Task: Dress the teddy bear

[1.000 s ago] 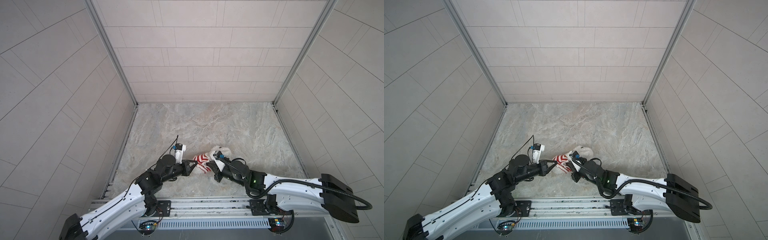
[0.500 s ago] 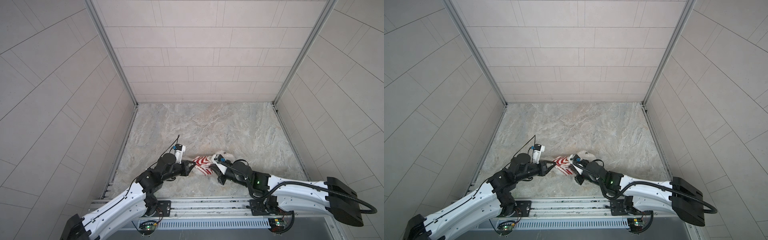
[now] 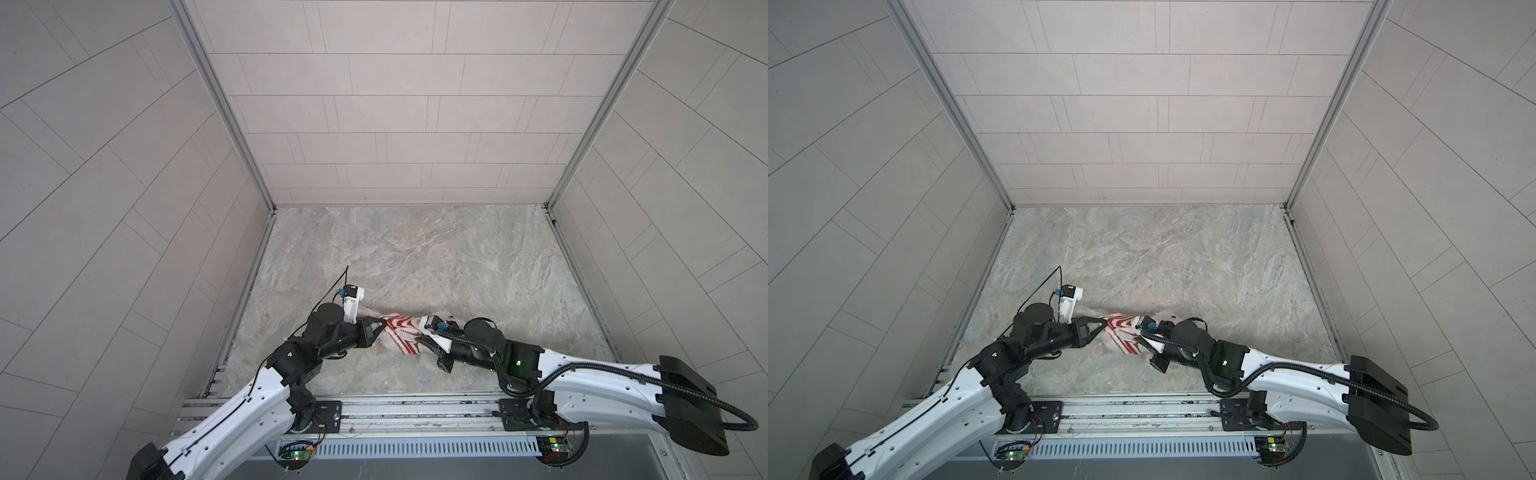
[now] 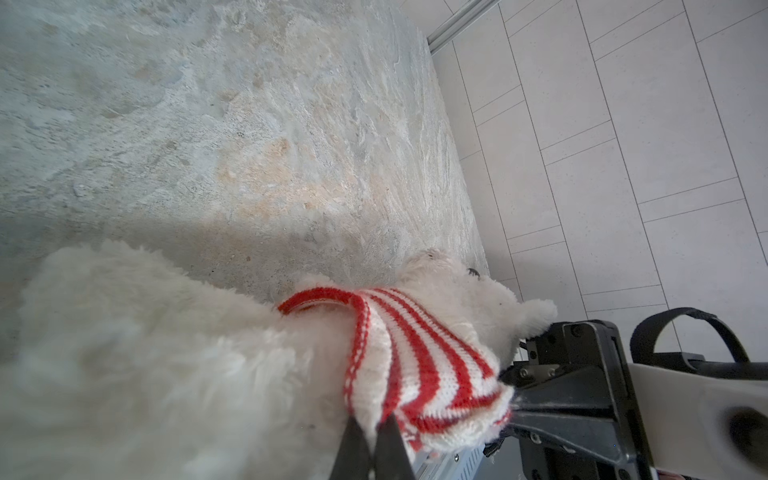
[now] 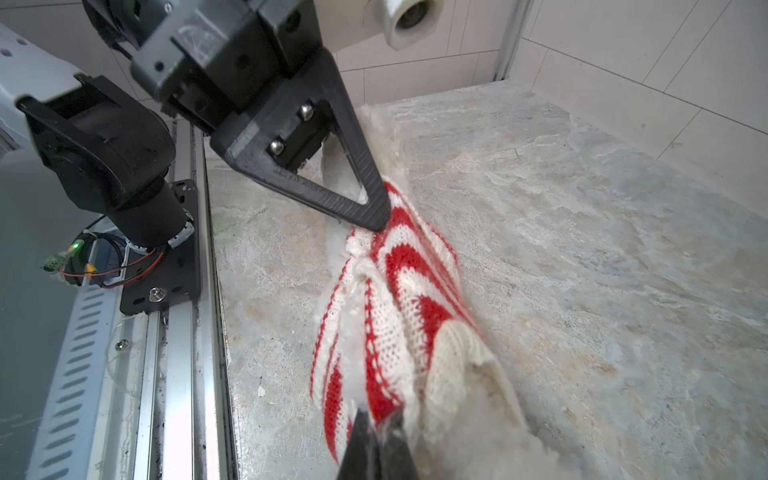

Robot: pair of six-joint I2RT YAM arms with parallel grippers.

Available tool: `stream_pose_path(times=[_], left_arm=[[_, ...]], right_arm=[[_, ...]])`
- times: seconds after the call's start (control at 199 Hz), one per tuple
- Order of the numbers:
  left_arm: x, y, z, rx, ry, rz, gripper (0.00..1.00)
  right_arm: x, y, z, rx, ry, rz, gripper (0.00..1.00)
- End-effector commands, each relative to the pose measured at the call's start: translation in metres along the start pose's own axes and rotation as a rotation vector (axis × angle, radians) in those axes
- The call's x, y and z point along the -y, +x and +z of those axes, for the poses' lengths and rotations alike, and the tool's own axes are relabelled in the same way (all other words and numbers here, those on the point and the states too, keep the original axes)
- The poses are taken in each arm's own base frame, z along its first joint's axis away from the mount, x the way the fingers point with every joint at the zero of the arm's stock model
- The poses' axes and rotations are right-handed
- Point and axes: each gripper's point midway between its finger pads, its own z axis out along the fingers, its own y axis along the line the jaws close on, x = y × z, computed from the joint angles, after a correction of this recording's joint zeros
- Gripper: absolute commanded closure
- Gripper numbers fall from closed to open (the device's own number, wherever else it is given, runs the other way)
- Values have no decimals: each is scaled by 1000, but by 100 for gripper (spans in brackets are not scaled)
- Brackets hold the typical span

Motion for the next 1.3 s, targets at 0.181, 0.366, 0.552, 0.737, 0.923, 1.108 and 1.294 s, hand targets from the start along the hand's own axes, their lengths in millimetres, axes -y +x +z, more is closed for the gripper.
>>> stream_pose_path(times=[0.181,0.366,0.552,0.737,0.923,1.108,1.294], left_arm=[[-9,-10,9,35,-32,-4,100],[-43,1,10,30,-159,-39,100],[-55,2,4,51,-185,-64,100],[-51,12,9,3,-148,-50,100],[-40,16,12,-8,-100,-28,100],[-35,31,25,-41,-87,-22,100],[-46,36,33,-40,-106,-44,100]], right_arm=[[-34,7,6,-74,-141,-183,100],[-51,1,-8,-15,-238,-220,100],[-56,-6,-29,63,-264,-249,100],[-57,-18,-35,158,-258,-252,100],[-32,-12,-11,101,-123,-208,100],[-8,10,17,4,-16,-145,100],[1,23,16,-28,31,-129,94]])
